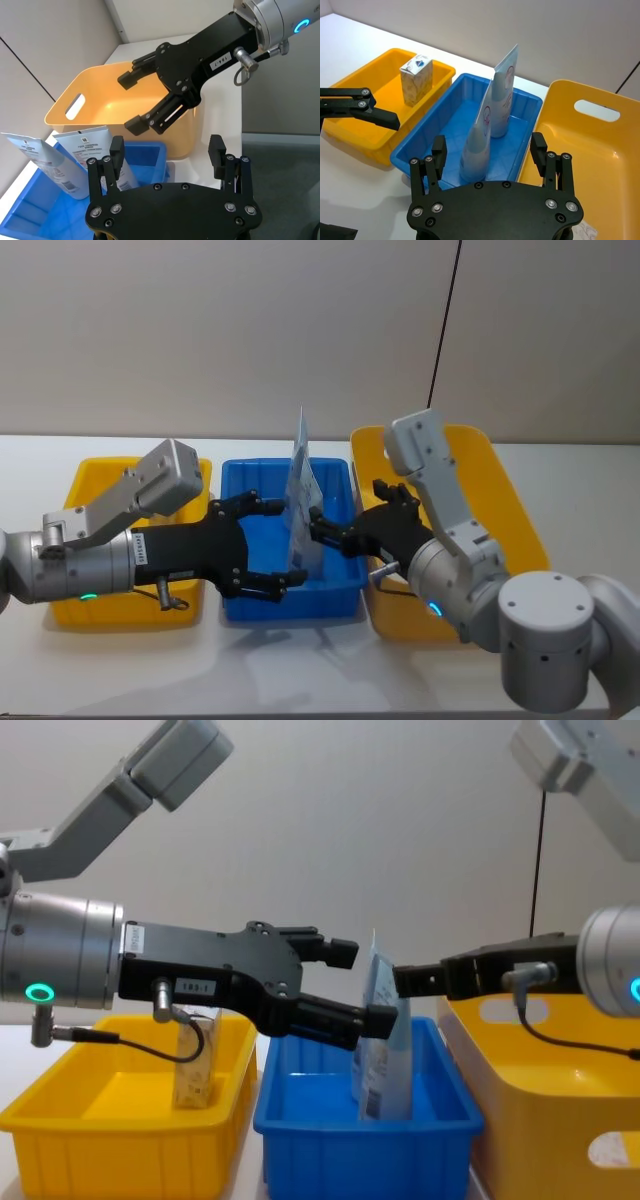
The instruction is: Bimanual collaborative sorting of washing and personal care products
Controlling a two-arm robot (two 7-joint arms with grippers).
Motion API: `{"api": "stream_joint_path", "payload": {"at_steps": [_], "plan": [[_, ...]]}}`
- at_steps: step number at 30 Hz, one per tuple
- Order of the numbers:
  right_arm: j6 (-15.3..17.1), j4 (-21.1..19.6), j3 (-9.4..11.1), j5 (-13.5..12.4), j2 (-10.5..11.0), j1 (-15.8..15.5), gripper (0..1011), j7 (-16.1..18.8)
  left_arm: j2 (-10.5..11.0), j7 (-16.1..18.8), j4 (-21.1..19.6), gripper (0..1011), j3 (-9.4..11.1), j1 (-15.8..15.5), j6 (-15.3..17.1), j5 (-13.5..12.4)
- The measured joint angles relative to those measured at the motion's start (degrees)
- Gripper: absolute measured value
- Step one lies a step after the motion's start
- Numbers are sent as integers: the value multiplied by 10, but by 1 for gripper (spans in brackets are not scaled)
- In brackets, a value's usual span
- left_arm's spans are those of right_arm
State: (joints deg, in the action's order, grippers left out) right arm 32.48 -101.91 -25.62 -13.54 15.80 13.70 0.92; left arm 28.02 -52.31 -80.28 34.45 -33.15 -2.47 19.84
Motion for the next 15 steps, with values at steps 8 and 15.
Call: {"api": "stream_joint_path", "payload": {"at_steps": [8,15], "plan": [[-1,14,-12,14,-7,9,1003,-1,4,11,-3,1001,-4,4,2,4],[-4,26,-16,24,-11,15,1003,-1,8,21,1,1002,-10,6,4,9]]}}
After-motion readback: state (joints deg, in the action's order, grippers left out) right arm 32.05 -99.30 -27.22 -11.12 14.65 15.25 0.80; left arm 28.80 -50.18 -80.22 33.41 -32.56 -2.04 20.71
